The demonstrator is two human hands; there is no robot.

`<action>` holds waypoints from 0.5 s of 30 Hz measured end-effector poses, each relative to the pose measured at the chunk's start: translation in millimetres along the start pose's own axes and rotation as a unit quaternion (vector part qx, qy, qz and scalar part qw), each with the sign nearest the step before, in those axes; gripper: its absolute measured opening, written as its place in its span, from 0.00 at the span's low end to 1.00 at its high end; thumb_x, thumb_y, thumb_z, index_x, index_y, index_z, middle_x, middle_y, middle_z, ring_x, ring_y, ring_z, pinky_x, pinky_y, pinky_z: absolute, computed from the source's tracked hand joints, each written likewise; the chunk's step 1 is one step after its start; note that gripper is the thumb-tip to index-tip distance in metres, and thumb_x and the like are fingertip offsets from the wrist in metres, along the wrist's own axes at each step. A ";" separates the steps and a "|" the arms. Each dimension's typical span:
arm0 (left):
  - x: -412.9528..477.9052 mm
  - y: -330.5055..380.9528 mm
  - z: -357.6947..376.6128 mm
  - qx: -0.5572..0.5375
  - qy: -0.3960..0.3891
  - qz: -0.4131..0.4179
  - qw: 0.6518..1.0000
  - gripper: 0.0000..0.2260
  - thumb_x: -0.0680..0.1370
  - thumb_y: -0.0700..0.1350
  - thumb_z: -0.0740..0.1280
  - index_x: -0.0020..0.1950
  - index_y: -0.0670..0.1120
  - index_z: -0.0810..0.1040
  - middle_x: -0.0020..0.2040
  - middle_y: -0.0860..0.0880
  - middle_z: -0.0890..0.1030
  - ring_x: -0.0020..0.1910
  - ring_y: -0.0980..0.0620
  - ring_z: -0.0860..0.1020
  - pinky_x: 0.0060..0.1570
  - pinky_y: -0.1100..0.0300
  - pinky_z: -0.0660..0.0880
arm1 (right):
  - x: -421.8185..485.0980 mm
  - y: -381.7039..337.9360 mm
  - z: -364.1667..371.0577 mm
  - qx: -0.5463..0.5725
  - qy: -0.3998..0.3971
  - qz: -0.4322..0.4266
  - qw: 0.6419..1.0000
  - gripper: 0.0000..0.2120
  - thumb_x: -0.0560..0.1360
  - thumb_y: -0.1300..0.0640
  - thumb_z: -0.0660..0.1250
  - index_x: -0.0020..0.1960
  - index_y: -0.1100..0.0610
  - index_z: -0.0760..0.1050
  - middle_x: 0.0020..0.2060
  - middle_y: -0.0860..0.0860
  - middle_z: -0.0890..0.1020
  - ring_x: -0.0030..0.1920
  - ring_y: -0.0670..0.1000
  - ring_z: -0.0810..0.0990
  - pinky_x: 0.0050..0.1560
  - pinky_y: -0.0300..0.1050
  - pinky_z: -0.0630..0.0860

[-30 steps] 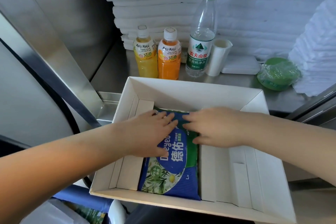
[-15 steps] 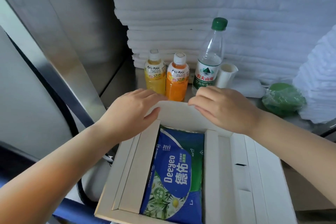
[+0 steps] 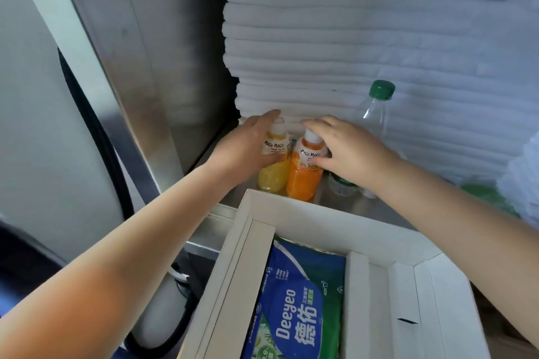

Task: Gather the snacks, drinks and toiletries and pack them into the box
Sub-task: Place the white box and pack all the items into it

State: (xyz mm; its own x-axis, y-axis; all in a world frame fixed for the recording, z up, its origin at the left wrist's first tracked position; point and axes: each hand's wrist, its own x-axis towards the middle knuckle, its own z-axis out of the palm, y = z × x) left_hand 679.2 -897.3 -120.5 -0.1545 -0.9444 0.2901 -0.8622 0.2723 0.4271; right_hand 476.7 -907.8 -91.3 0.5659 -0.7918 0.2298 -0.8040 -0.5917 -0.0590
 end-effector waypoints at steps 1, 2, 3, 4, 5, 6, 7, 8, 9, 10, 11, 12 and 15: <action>0.8 -0.9 0.8 -0.012 0.000 -0.005 1.000 0.37 0.71 0.52 0.72 0.75 0.54 0.57 0.68 0.47 0.69 0.61 0.47 0.73 0.54 0.53 0.75 | 1.8 0.6 0.5 0.007 -0.001 0.003 1.000 0.33 0.72 0.53 0.71 0.73 0.52 0.62 0.68 0.50 0.70 0.64 0.52 0.72 0.59 0.45 0.71; 1.3 -2.0 1.1 -0.019 -0.002 -0.006 1.000 0.36 0.71 0.52 0.72 0.75 0.54 0.57 0.67 0.47 0.71 0.60 0.47 0.74 0.53 0.52 0.75 | 3.4 1.4 0.4 0.014 0.001 0.004 1.000 0.32 0.72 0.53 0.72 0.73 0.51 0.63 0.68 0.50 0.71 0.63 0.52 0.72 0.58 0.44 0.71; 1.4 -3.2 0.8 -0.025 -0.007 -0.005 1.000 0.36 0.72 0.51 0.72 0.75 0.54 0.57 0.67 0.47 0.71 0.59 0.47 0.74 0.53 0.52 0.76 | 4.6 2.3 -0.1 0.022 0.001 0.004 1.000 0.32 0.71 0.53 0.72 0.72 0.51 0.64 0.67 0.50 0.72 0.63 0.52 0.73 0.57 0.43 0.70; 1.6 -4.6 0.0 -0.033 -0.013 -0.004 0.999 0.36 0.72 0.50 0.72 0.75 0.55 0.57 0.67 0.47 0.71 0.59 0.47 0.74 0.53 0.53 0.76 | 5.6 3.2 -0.9 0.029 -0.002 0.005 1.000 0.32 0.70 0.53 0.73 0.71 0.51 0.65 0.67 0.50 0.72 0.63 0.52 0.73 0.57 0.43 0.70; 1.5 -6.4 -1.0 -0.043 -0.018 -0.005 0.999 0.35 0.72 0.50 0.72 0.74 0.55 0.57 0.67 0.47 0.71 0.59 0.48 0.74 0.53 0.54 0.76 | 6.4 4.1 -1.5 0.035 -0.008 0.008 0.999 0.33 0.70 0.53 0.74 0.71 0.51 0.65 0.66 0.50 0.73 0.62 0.52 0.73 0.57 0.43 0.70; 1.2 -8.7 -1.9 -0.052 -0.020 -0.008 0.998 0.35 0.72 0.49 0.72 0.74 0.56 0.57 0.67 0.48 0.71 0.59 0.48 0.74 0.53 0.55 0.76 | 7.1 4.9 -1.9 0.041 -0.016 0.010 0.999 0.33 0.69 0.54 0.74 0.71 0.51 0.66 0.66 0.50 0.73 0.62 0.52 0.73 0.56 0.43 0.70; 0.4 -11.3 -2.8 -0.055 -0.021 -0.011 0.998 0.35 0.73 0.48 0.72 0.74 0.56 0.56 0.67 0.48 0.71 0.60 0.49 0.74 0.52 0.57 0.75 | 7.8 5.6 -2.4 0.047 -0.022 0.014 0.999 0.33 0.68 0.54 0.75 0.70 0.51 0.66 0.65 0.50 0.74 0.61 0.52 0.74 0.55 0.42 0.69; -0.7 -14.5 -3.8 -0.053 -0.019 -0.014 0.998 0.35 0.73 0.48 0.72 0.75 0.56 0.56 0.67 0.49 0.71 0.60 0.49 0.74 0.52 0.59 0.74 | 8.8 6.2 -3.0 0.054 -0.025 0.016 0.998 0.32 0.68 0.54 0.75 0.69 0.51 0.67 0.64 0.50 0.74 0.59 0.51 0.74 0.53 0.41 0.69; -2.1 -18.1 -5.3 -0.047 -0.014 -0.017 0.999 0.36 0.73 0.48 0.72 0.75 0.56 0.56 0.68 0.49 0.70 0.61 0.49 0.74 0.51 0.61 0.72 | 10.1 6.9 -3.7 0.061 -0.027 0.017 0.998 0.31 0.67 0.54 0.75 0.68 0.51 0.68 0.63 0.50 0.75 0.56 0.50 0.74 0.51 0.40 0.69; -3.6 -22.1 -7.4 -0.042 -0.006 -0.022 0.999 0.36 0.73 0.49 0.72 0.75 0.56 0.56 0.68 0.49 0.70 0.61 0.49 0.73 0.50 0.62 0.70 | 12.1 7.2 -4.1 0.065 -0.027 0.017 0.997 0.31 0.67 0.54 0.76 0.67 0.51 0.69 0.62 0.50 0.76 0.53 0.48 0.74 0.49 0.40 0.69; -5.0 -26.1 -10.1 -0.039 0.007 -0.030 0.999 0.36 0.73 0.49 0.72 0.75 0.56 0.56 0.68 0.50 0.70 0.61 0.49 0.73 0.50 0.62 0.69 | 14.5 7.0 -4.3 0.068 -0.026 0.015 0.997 0.30 0.66 0.53 0.76 0.66 0.51 0.70 0.60 0.50 0.77 0.51 0.46 0.72 0.47 0.40 0.68; -6.5 -30.0 -12.7 -0.038 0.022 -0.039 0.998 0.36 0.73 0.49 0.72 0.75 0.56 0.56 0.68 0.50 0.71 0.61 0.49 0.73 0.50 0.62 0.68 | 17.6 6.2 -4.2 0.069 -0.026 0.012 0.997 0.30 0.66 0.53 0.77 0.65 0.51 0.70 0.59 0.49 0.77 0.49 0.45 0.72 0.46 0.40 0.68; -10.2 -36.9 -17.8 -0.030 0.068 -0.067 0.995 0.34 0.73 0.49 0.71 0.74 0.56 0.56 0.67 0.50 0.71 0.61 0.48 0.73 0.49 0.61 0.67 | 30.9 0.0 -2.8 0.071 -0.032 0.001 0.997 0.29 0.65 0.52 0.77 0.63 0.50 0.72 0.57 0.48 0.78 0.49 0.46 0.73 0.45 0.41 0.69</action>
State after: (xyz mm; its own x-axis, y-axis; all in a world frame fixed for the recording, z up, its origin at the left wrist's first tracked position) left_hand 721.2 -894.4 -124.0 0.0305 -0.9402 0.3394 -0.8394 0.1603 0.5194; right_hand 493.6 -931.8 -81.5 0.5781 -0.7985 0.1678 -0.7737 -0.6018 -0.1982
